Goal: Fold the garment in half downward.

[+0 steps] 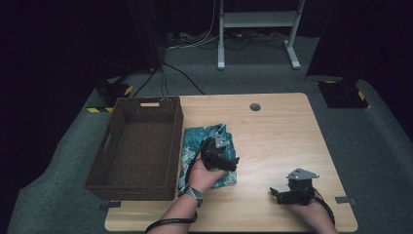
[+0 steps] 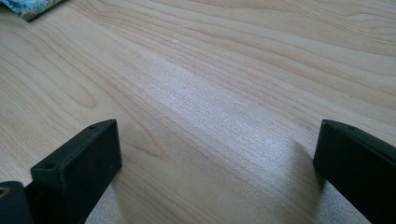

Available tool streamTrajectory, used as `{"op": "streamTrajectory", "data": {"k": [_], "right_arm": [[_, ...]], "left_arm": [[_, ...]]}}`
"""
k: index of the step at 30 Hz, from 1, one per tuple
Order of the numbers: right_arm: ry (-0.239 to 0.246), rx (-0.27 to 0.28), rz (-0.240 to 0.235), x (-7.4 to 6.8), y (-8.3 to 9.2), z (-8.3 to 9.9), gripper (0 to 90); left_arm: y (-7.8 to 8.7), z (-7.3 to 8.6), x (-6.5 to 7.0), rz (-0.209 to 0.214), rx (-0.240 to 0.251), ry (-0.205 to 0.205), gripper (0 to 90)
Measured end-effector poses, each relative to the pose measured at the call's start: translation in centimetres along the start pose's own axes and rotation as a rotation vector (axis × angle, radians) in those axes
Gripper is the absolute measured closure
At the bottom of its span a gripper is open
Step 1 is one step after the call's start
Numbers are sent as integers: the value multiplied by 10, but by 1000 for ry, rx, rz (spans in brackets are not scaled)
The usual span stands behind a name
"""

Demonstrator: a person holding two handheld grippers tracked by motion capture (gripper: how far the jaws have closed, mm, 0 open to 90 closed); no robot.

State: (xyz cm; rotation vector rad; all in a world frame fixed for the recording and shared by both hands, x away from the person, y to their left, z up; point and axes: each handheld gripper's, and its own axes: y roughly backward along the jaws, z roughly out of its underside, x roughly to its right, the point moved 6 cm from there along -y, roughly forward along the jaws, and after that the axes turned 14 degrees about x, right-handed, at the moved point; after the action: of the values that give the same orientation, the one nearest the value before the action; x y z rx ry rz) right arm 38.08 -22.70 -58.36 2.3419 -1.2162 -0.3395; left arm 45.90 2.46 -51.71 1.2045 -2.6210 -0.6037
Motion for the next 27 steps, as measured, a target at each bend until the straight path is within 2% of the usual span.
{"op": "streamTrajectory", "data": {"k": [4,9,19,27], "right_arm": [[2,-1,1,0,0,0,8],[0,0,0,0,0,0,9],[0,0,-1,0,0,0,9],[0,0,-3,0,0,0,8]], "left_arm": [[-7,4,-9,-32,-17,34,3],[-16,10,-14,-44,-52,55,12],[-38,22,-12,-73,-121,25,38],[-48,27,-4,-72,-160,-7,51]]}}
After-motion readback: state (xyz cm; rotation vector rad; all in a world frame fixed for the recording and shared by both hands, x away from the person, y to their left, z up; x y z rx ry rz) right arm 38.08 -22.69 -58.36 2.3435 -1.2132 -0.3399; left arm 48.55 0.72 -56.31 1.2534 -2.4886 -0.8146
